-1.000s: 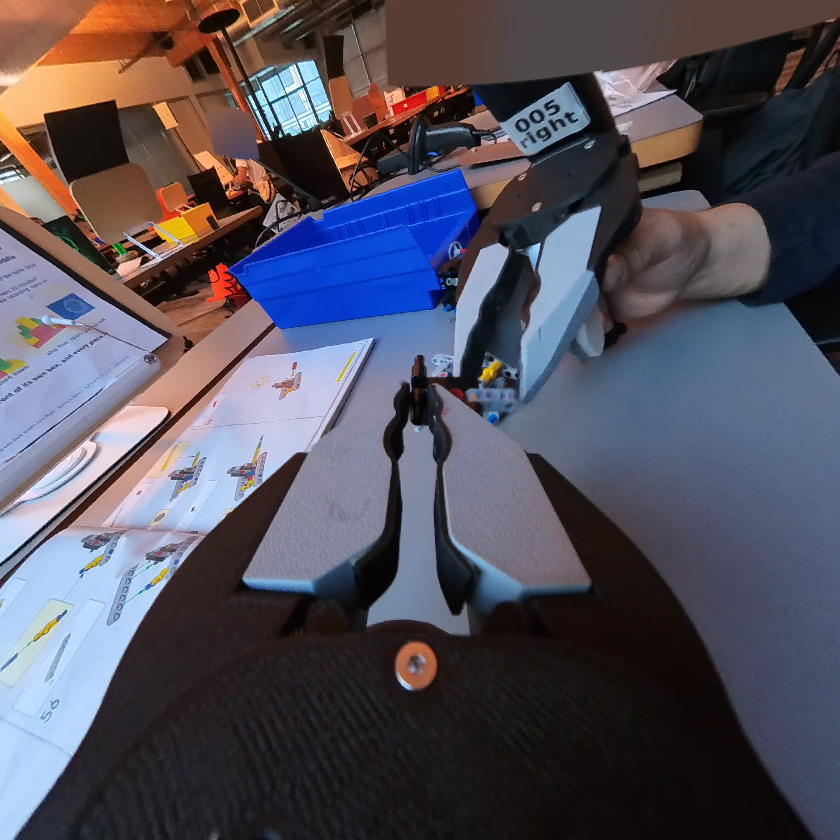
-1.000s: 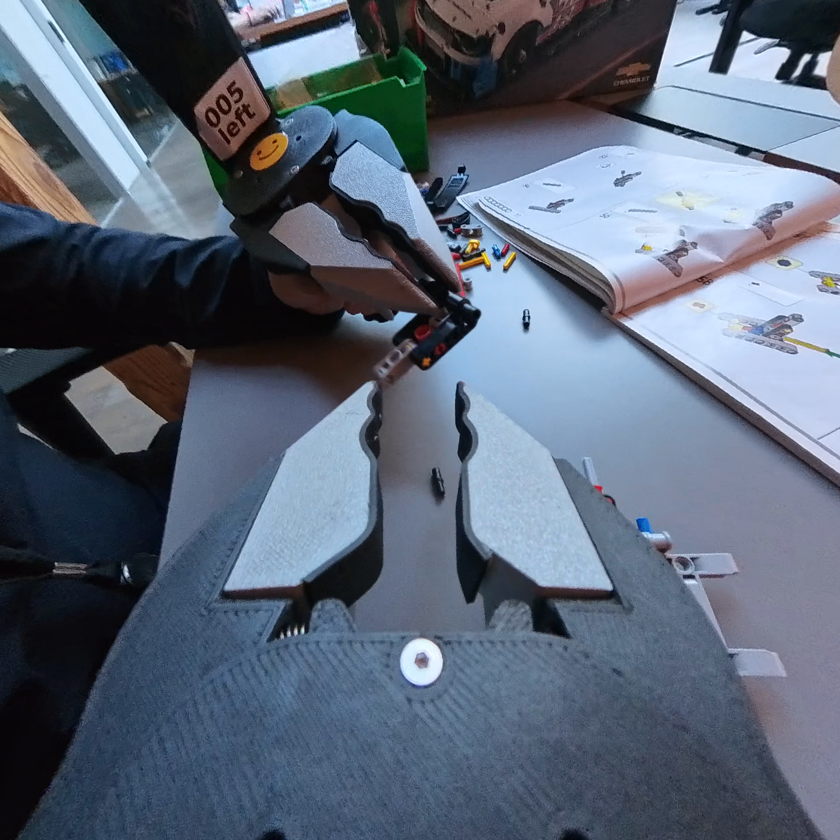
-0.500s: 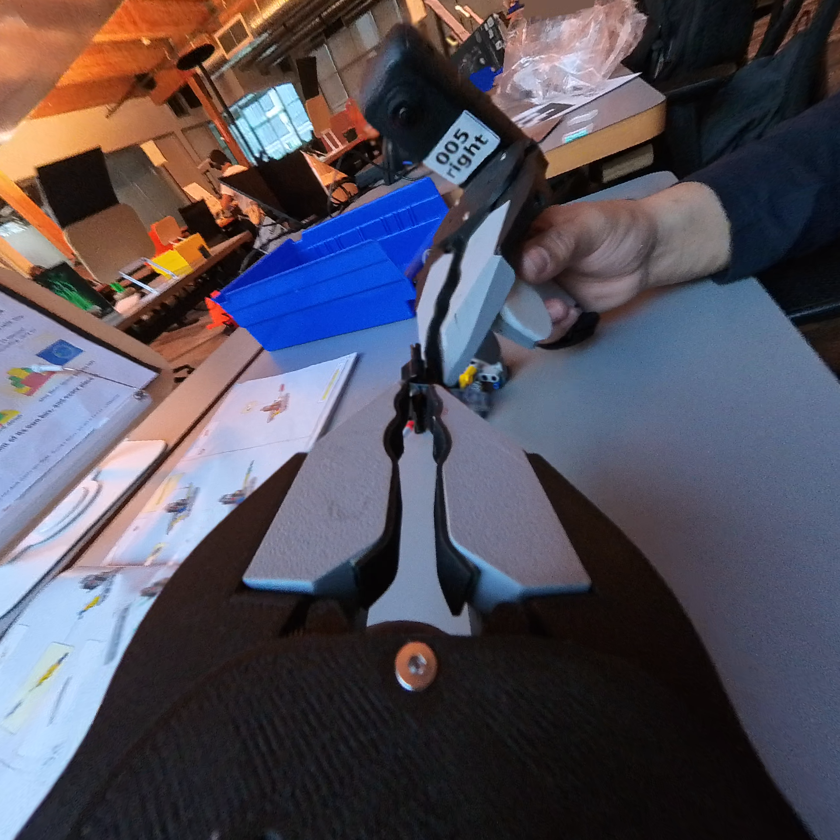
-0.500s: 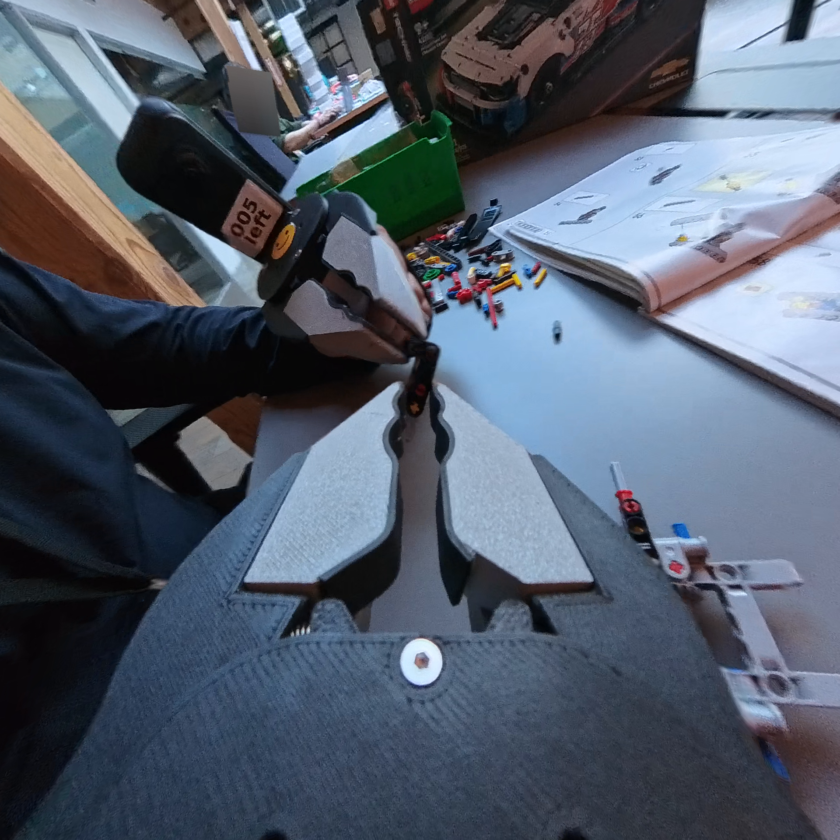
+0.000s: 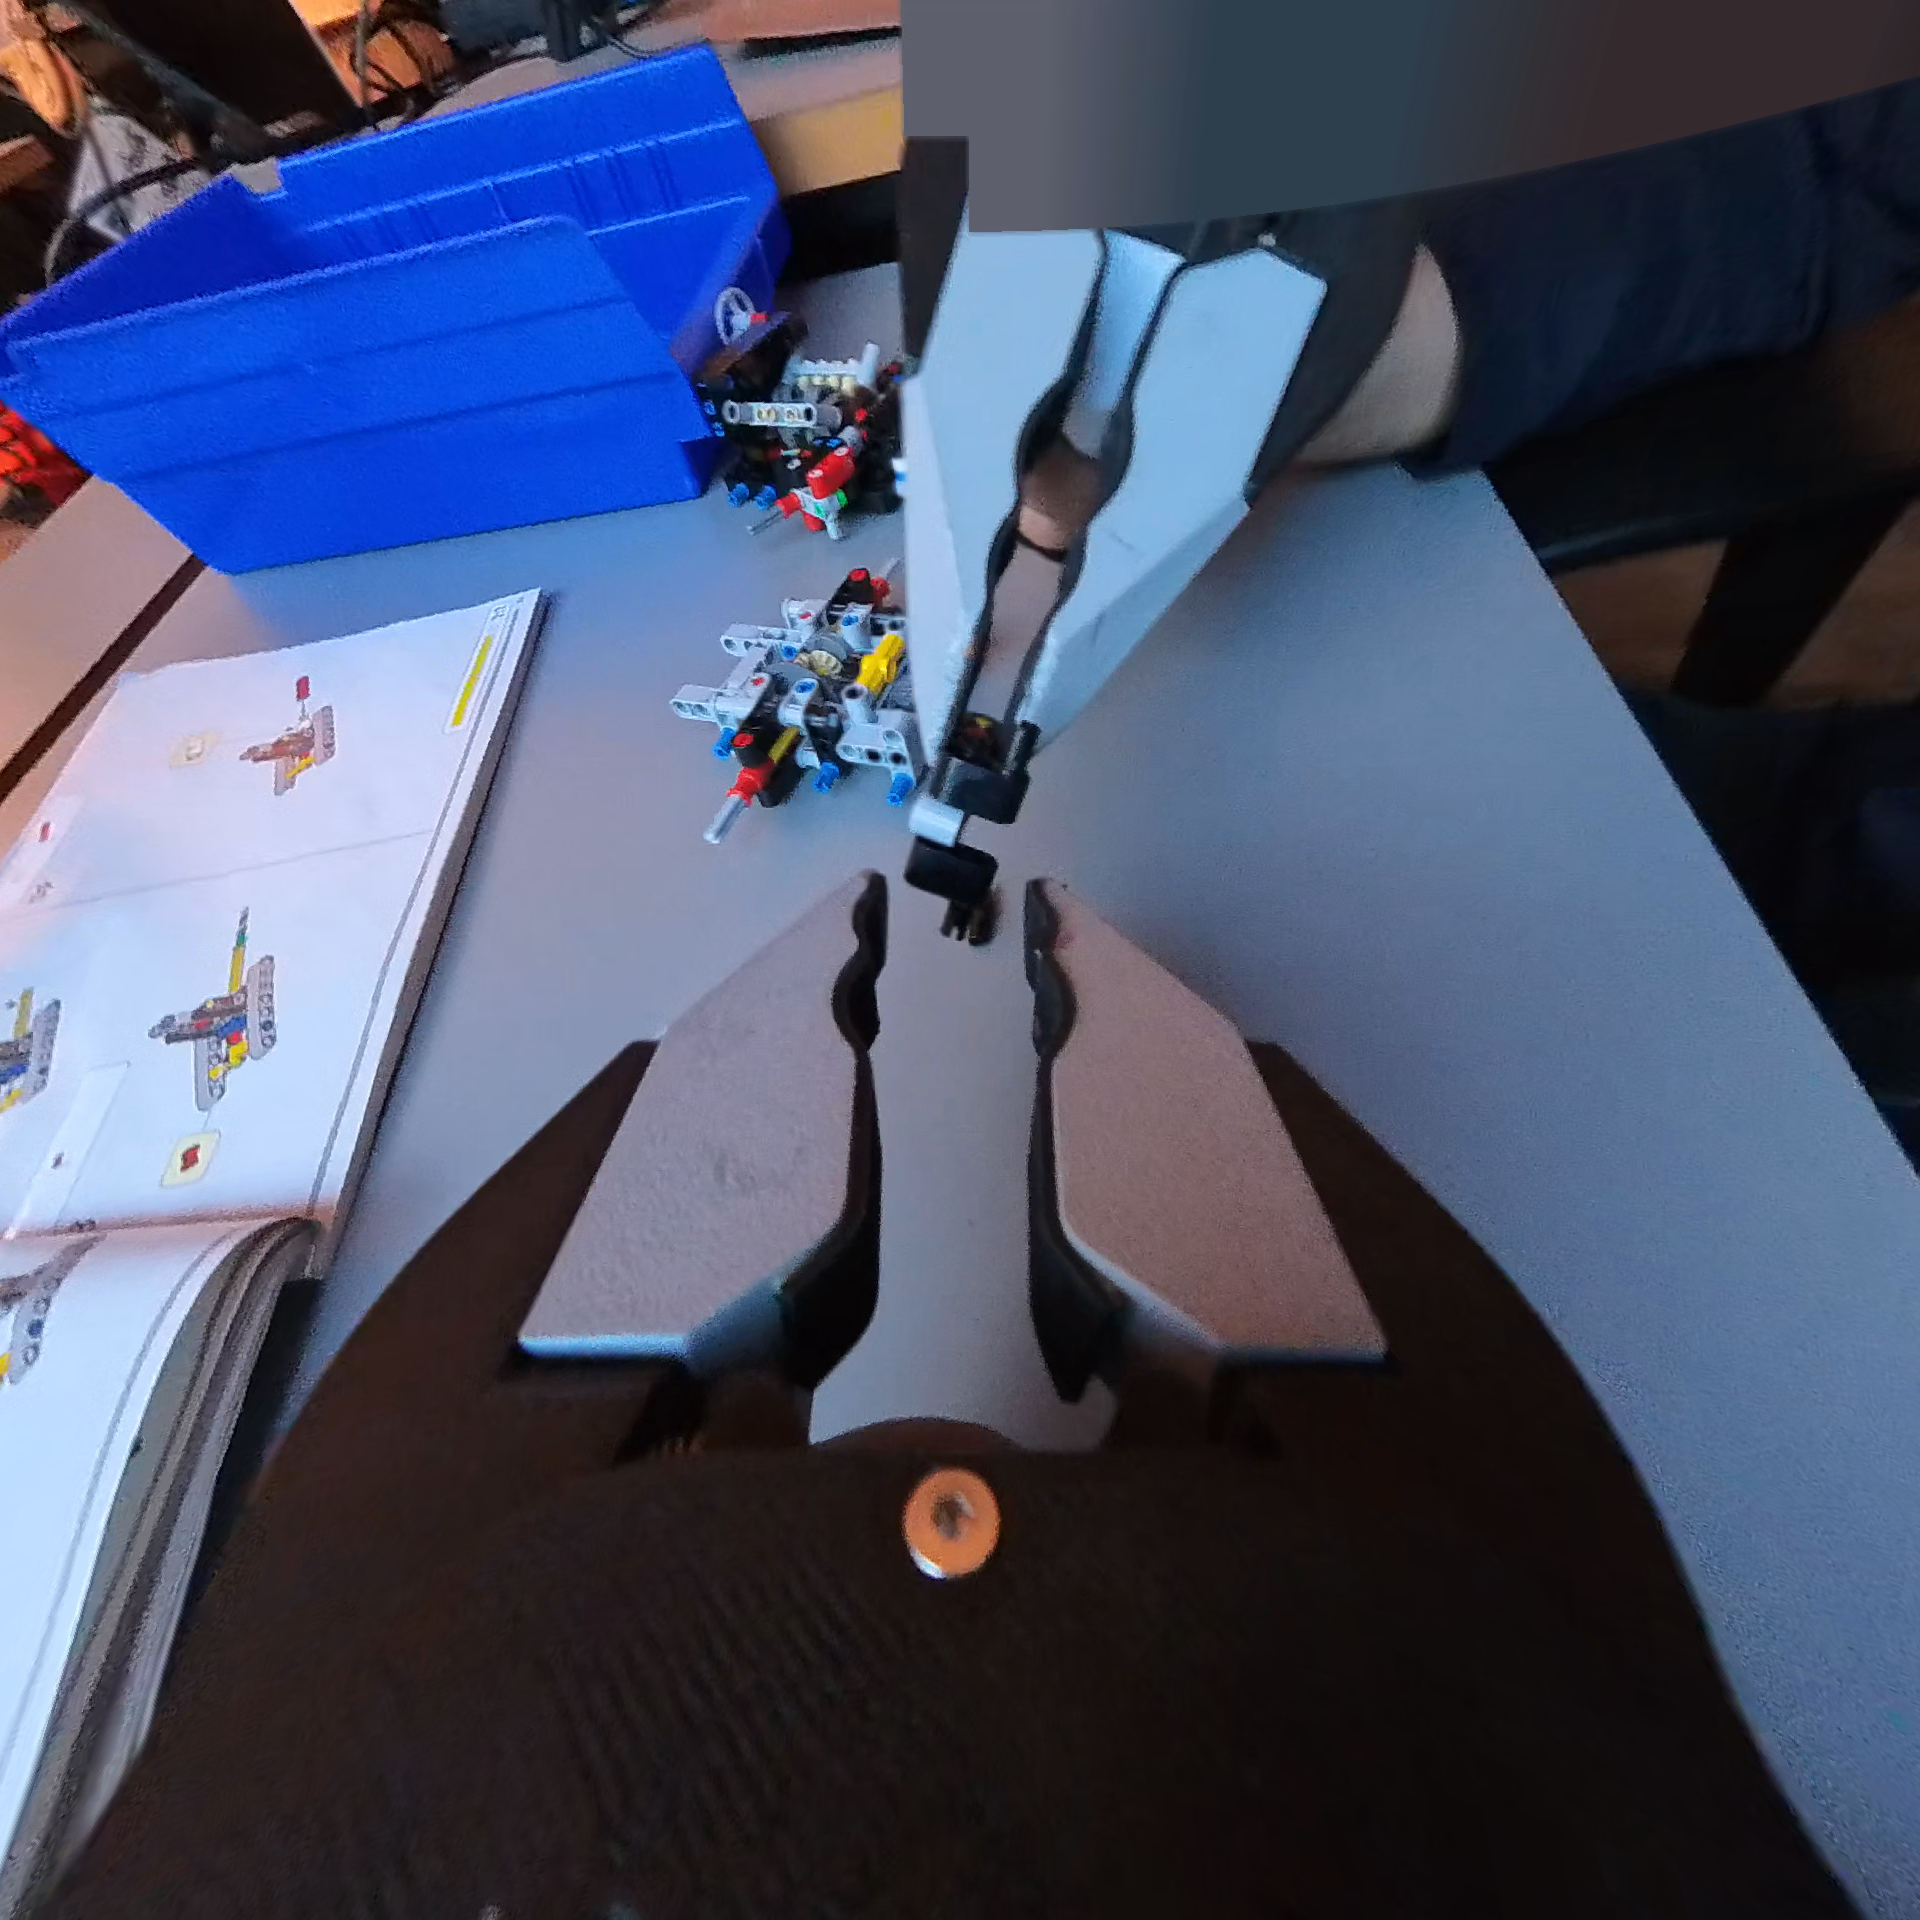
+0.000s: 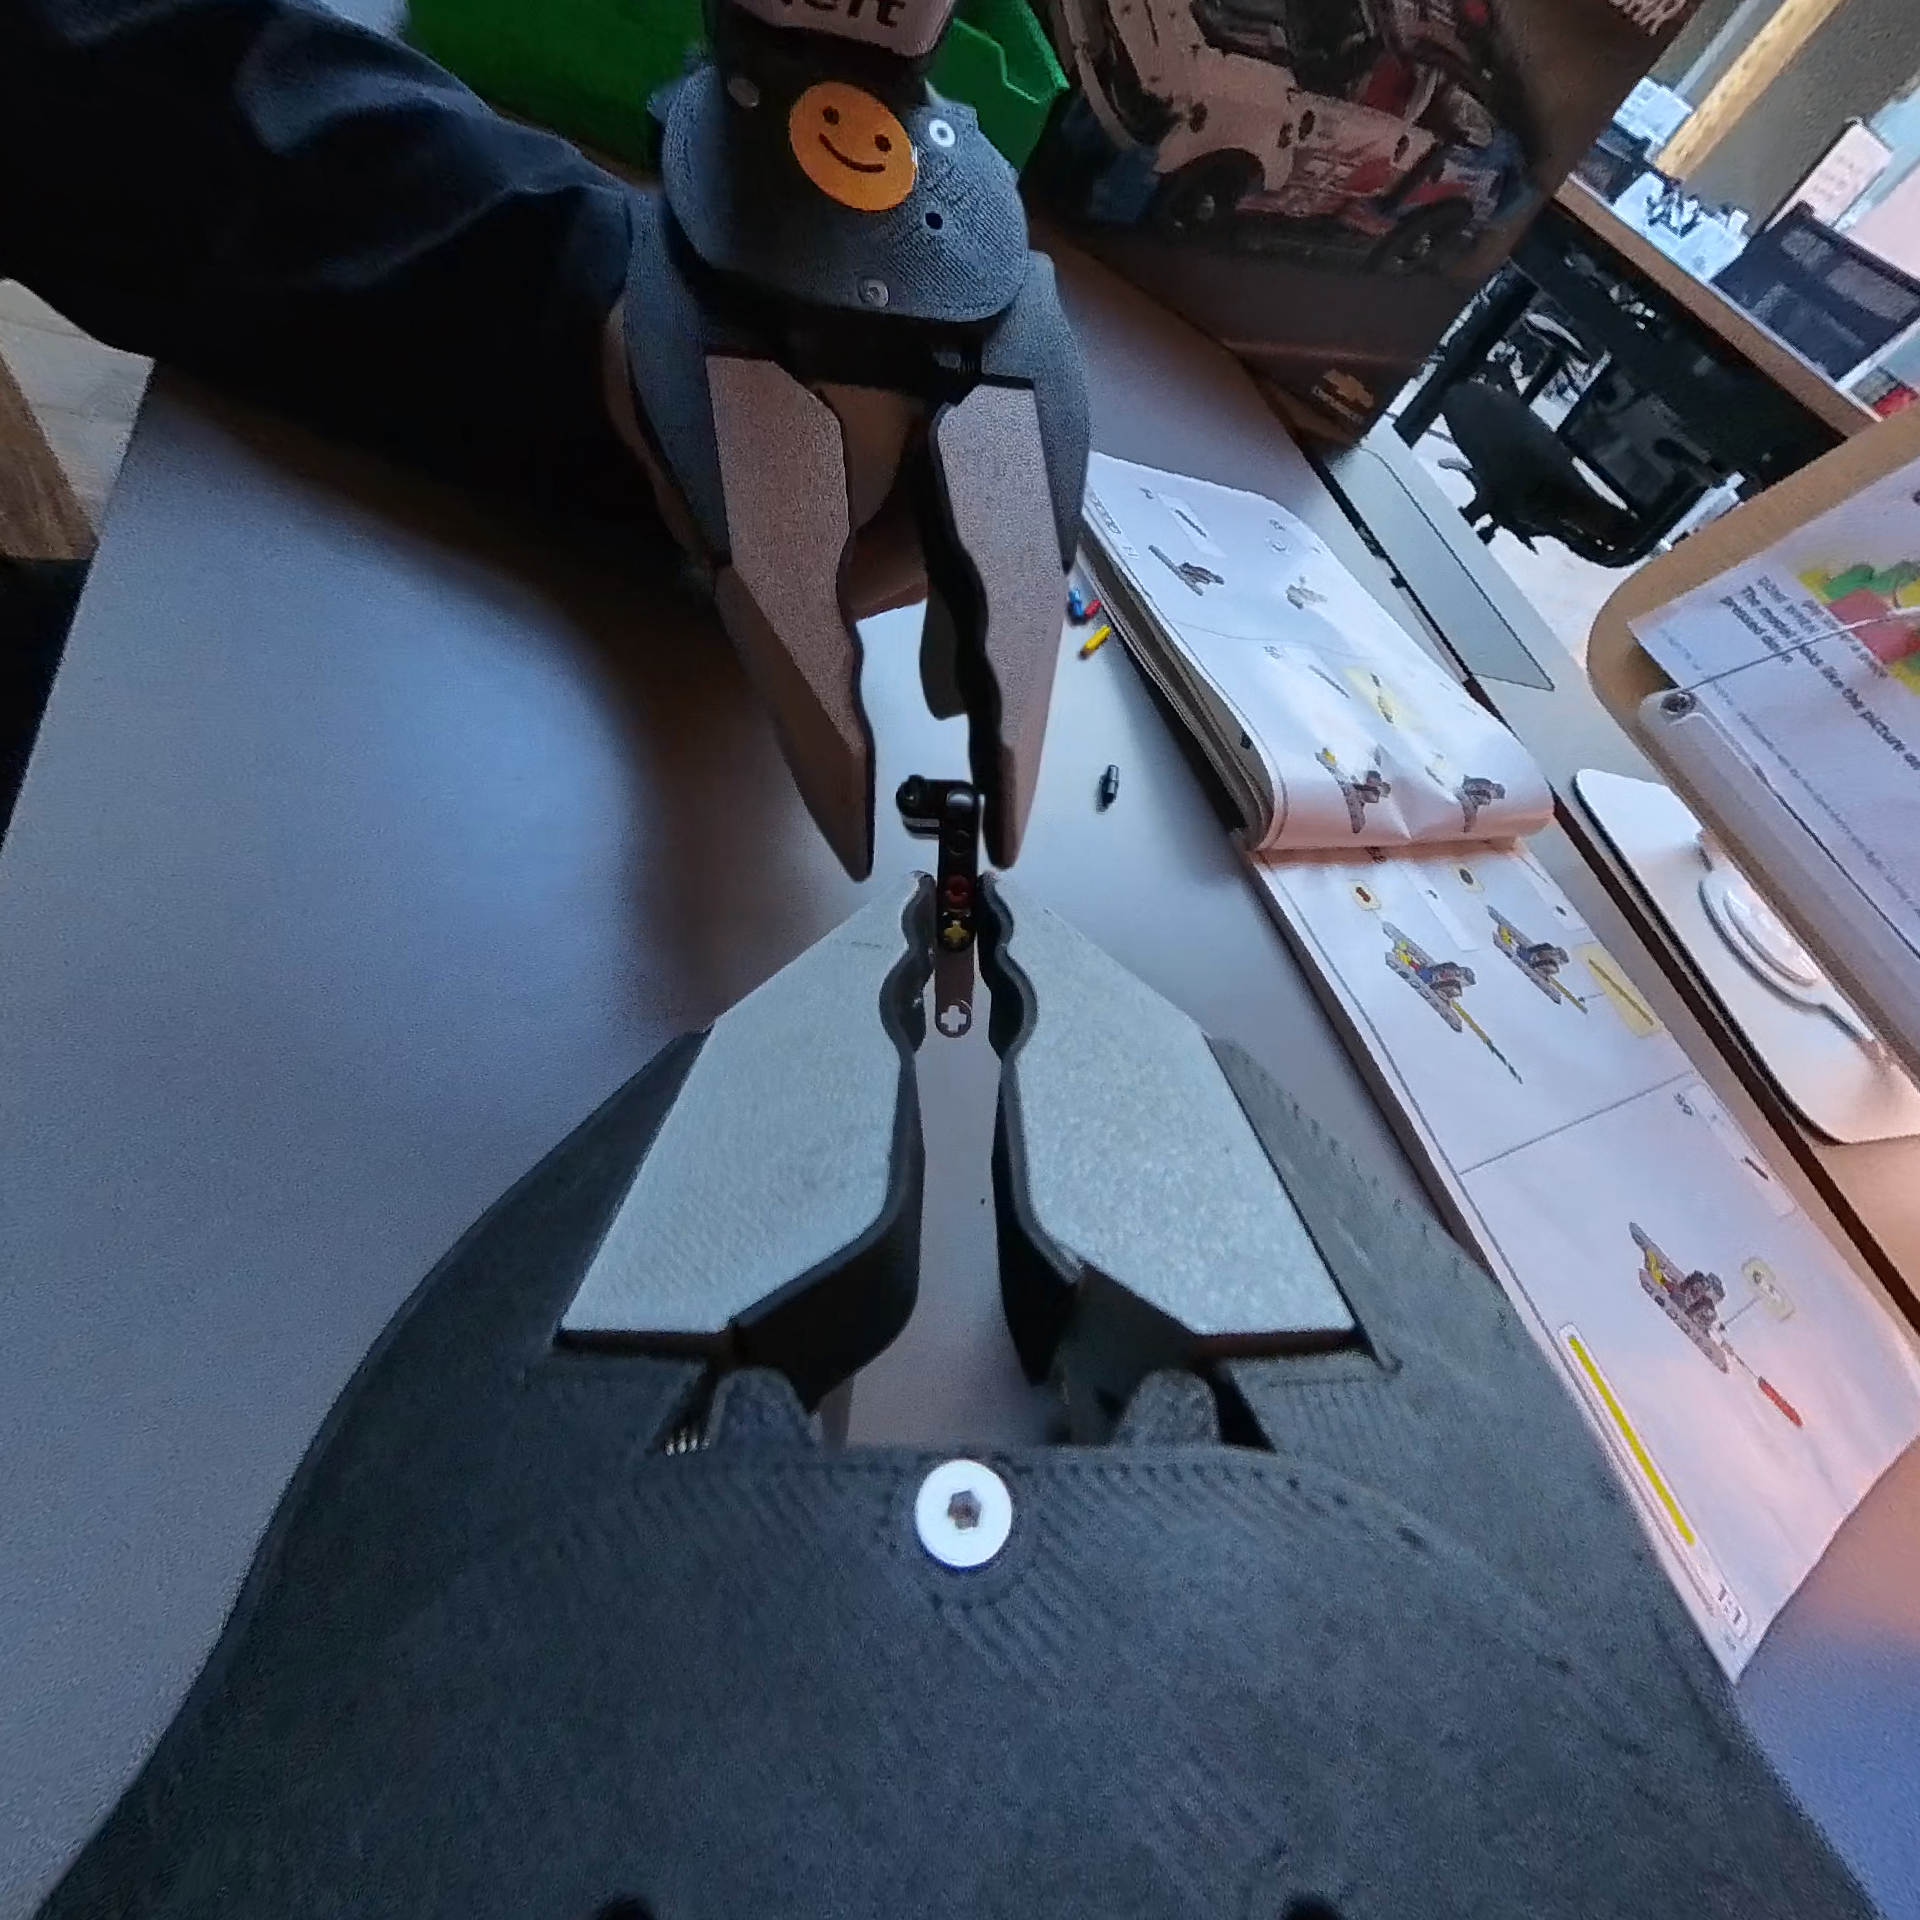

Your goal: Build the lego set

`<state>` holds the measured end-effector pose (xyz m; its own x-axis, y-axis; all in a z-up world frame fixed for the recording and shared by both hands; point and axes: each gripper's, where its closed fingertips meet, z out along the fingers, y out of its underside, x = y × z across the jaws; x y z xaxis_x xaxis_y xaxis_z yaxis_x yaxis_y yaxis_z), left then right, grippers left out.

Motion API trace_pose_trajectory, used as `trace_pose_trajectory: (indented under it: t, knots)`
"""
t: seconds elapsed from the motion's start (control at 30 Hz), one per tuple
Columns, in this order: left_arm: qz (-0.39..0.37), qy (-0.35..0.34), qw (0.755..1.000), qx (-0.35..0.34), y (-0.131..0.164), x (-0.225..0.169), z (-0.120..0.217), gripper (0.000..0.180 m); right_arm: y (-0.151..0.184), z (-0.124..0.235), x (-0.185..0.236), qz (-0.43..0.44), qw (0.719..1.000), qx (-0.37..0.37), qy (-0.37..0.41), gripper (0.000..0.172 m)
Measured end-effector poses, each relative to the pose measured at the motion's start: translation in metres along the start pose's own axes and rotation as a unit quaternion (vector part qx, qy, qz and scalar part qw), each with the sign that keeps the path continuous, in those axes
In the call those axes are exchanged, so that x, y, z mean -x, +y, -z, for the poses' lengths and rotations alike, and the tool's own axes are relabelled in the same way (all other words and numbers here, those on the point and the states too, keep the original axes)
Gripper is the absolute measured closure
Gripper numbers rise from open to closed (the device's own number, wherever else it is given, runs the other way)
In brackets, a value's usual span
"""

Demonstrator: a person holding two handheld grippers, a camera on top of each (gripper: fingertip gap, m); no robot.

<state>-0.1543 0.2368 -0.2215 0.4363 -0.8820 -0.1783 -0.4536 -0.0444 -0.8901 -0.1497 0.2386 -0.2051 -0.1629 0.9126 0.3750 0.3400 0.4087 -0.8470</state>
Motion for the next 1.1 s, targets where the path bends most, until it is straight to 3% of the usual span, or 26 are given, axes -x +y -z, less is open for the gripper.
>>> trace_pose_trajectory:
  t: [0.57, 0.67, 0.93, 1.0, 1.1]
  knots:
    - [-0.054, 0.005, 0.999, -0.002, -0.001, -0.013, 0.003, 0.167, 0.004, -0.005, 0.017, -0.007, 0.998, -0.001, -0.057, 0.167]
    - [-0.058, -0.015, 0.998, 0.022, 0.011, -0.007, 0.006, 0.167, 0.016, -0.007, 0.016, -0.035, 0.997, 0.031, -0.066, 0.151]
    - [-0.072, -0.06, 0.993, 0.065, 0.028, 0.009, 0.01, 0.167, 0.066, -0.009, 0.014, -0.035, 0.986, 0.153, -0.063, 0.157]
    - [-0.085, -0.065, 0.991, 0.075, 0.031, 0.009, 0.008, 0.167, 0.063, -0.009, 0.013, -0.036, 0.987, 0.147, -0.061, 0.156]
    - [-0.091, -0.086, 0.988, 0.088, 0.033, 0.013, 0.004, 0.167, 0.034, -0.009, 0.01, -0.055, 0.994, 0.078, -0.052, 0.154]
